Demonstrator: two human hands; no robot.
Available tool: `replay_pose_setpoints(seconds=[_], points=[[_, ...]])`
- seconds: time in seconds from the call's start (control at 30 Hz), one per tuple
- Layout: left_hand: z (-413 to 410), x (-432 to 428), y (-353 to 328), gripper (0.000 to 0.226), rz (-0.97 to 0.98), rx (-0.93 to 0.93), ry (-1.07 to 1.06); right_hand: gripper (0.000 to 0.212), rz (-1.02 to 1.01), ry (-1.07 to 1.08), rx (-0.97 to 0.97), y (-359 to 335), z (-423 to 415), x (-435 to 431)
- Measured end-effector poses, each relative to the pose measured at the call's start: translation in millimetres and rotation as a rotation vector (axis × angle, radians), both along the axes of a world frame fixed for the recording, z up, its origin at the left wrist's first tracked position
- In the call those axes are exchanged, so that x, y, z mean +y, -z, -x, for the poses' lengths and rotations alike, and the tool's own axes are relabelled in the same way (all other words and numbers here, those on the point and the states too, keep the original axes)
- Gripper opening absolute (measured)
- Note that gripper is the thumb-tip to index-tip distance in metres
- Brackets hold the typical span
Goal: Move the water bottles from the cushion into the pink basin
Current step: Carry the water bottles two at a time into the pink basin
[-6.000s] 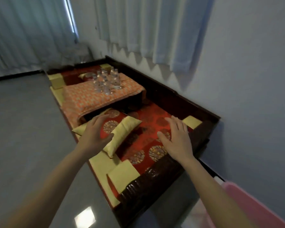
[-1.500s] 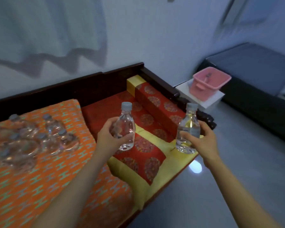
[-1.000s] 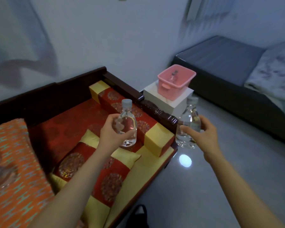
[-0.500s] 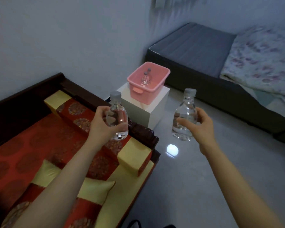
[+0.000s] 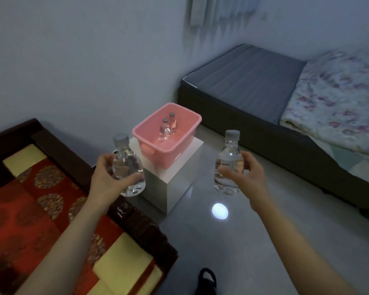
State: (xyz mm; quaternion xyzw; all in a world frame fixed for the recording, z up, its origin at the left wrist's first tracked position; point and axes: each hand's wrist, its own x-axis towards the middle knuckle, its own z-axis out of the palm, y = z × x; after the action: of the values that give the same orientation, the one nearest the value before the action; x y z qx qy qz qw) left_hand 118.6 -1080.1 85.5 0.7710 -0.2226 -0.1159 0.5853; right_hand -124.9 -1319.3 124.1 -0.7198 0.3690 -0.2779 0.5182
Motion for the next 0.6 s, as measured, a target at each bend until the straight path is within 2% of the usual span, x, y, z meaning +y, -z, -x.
replay_pose_setpoints(seconds=[0.27, 0.6], points=[[-18.3, -138.9, 16.5, 0.063, -0.019, 0.009, -0.126, 0.053, 0.005, -0.097, 0.054, 1.5, -33.0, -168.3], [-69.9, -227.6, 29.0, 0.067, -0.043, 0.043, -0.2, 0.056, -0.036, -0.156, 0.06, 25.2, -120.9, -271.1]])
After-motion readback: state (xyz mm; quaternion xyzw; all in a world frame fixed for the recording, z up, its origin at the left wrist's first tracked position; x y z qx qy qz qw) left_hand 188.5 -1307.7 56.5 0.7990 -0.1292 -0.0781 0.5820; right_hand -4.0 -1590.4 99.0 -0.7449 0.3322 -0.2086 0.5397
